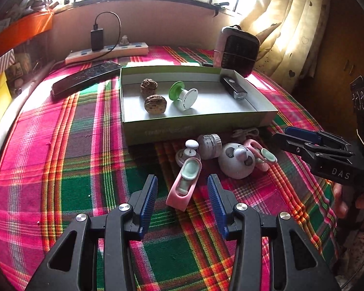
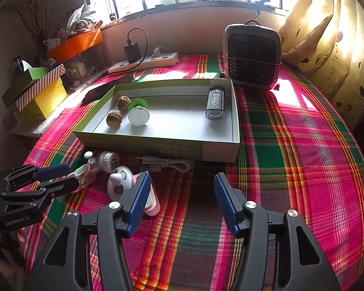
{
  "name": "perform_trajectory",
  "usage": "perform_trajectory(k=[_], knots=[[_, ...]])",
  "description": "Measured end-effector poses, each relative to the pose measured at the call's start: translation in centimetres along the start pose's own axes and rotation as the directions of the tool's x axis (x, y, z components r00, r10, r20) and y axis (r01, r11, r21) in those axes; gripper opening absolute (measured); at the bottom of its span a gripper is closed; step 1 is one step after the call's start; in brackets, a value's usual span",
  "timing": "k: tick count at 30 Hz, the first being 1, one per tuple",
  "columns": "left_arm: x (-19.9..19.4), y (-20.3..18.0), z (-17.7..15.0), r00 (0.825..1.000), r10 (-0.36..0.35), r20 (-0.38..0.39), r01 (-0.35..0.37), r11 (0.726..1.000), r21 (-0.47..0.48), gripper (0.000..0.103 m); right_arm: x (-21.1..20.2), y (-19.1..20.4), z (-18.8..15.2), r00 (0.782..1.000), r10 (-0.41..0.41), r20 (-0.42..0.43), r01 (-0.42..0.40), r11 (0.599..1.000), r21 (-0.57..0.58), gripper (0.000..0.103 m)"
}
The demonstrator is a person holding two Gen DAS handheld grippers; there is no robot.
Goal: Organize objects
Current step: 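Withdraw both grippers from the box toward the items on the cloth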
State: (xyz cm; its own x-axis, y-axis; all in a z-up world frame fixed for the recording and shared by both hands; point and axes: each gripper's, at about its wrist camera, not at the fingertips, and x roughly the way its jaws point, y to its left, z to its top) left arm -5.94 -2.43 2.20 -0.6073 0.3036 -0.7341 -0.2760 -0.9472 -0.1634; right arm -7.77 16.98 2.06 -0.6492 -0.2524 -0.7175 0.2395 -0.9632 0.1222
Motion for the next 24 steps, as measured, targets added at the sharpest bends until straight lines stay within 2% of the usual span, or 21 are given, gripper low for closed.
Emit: perform_trajectory(k=[11, 24], knots=[[1.4, -0.2, 0.2, 0.999, 0.032, -0.029, -0.032, 0.999, 0.009, 0.042, 0.4, 0.5, -1.0, 1.000, 0.019, -0.025, -0.020, 0.999, -0.041, 0.055], [1.9, -0.1, 0.7, 0.998, 0.056, -0.022, -0.055, 0.998, 0.009, 0.042, 0.1, 1.0, -1.5, 0.999, 0.036, -0.037, -0.039, 0.996, -0.079, 0.055]])
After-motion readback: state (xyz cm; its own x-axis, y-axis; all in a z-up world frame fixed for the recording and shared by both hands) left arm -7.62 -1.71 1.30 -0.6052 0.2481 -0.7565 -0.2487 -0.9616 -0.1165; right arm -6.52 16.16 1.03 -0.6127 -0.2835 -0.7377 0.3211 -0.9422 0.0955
